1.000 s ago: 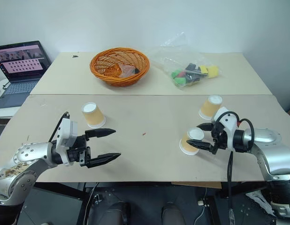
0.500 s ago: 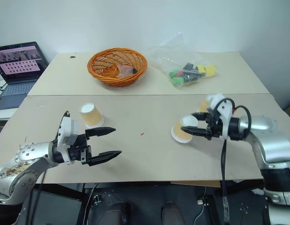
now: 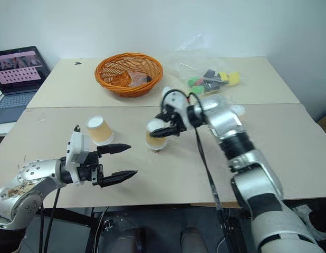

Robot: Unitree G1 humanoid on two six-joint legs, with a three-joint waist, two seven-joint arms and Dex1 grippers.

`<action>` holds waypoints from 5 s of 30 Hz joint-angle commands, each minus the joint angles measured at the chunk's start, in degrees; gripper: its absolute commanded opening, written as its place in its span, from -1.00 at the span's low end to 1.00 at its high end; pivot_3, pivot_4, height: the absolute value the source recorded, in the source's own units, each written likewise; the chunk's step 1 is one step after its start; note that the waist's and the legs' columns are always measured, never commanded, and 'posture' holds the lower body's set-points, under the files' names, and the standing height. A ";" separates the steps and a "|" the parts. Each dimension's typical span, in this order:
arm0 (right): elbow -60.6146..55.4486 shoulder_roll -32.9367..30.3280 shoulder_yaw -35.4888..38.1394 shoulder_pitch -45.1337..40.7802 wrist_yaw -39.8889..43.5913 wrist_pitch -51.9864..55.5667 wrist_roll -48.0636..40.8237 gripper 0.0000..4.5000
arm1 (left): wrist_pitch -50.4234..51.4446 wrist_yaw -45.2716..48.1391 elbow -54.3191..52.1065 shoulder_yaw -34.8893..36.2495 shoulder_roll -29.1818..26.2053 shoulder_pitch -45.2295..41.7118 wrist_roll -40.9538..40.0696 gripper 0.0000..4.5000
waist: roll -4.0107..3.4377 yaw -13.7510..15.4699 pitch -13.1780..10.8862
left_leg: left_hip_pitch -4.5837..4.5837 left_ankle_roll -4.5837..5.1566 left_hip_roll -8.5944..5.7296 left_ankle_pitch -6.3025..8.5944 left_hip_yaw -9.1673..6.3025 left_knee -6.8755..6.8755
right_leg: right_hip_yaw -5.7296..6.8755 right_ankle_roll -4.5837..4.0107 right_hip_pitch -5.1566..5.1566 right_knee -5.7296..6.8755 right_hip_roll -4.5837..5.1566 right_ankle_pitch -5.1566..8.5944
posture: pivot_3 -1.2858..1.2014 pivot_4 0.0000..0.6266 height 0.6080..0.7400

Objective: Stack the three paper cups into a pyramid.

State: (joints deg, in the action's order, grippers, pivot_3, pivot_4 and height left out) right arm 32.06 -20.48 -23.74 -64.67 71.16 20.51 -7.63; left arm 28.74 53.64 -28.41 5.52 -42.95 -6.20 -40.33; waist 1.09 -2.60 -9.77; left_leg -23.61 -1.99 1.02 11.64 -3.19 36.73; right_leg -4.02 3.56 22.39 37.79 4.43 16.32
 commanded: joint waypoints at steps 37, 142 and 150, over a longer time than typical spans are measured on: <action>-27.42 -18.10 28.41 31.38 -27.92 19.92 9.25 0.96 | -5.26 -11.45 -9.75 3.03 6.31 8.51 5.24 1.00 | 0.02 0.55 -0.01 | 0.15 -0.05 -0.05 -0.02 0.06 -0.01 | -0.05 -0.01 -0.09 0.10 0.05 0.00 | 0.03 -0.52 1.00; -4.83 -3.18 15.18 15.47 -0.47 -5.12 -5.79 0.19 | 0.27 -17.43 -12.08 2.88 6.99 4.78 2.81 1.00 | -0.25 -0.01 -0.21 | 0.19 -0.04 0.00 -0.02 0.06 -0.08 | -0.05 -0.03 -0.14 0.00 -0.01 0.00 | 0.03 -0.52 1.00; -2.55 -1.54 15.42 14.28 -1.31 -6.81 -4.28 0.19 | 0.80 -17.93 -12.59 2.83 6.85 4.18 2.22 1.00 | -0.25 -0.02 -0.21 | 0.19 -0.04 0.00 -0.02 0.06 -0.08 | -0.04 -0.03 -0.13 -0.01 0.00 0.00 | 0.03 -0.52 1.00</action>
State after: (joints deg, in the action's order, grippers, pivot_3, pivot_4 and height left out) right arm 29.52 -22.15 -8.79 -48.62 70.12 15.77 -12.11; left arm 29.18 36.17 -38.50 7.37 -35.80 -1.46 -37.22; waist 0.84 -2.62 -9.97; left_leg -23.41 -2.04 1.02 11.62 -3.14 36.65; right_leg -4.07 3.53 22.26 37.79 4.43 16.31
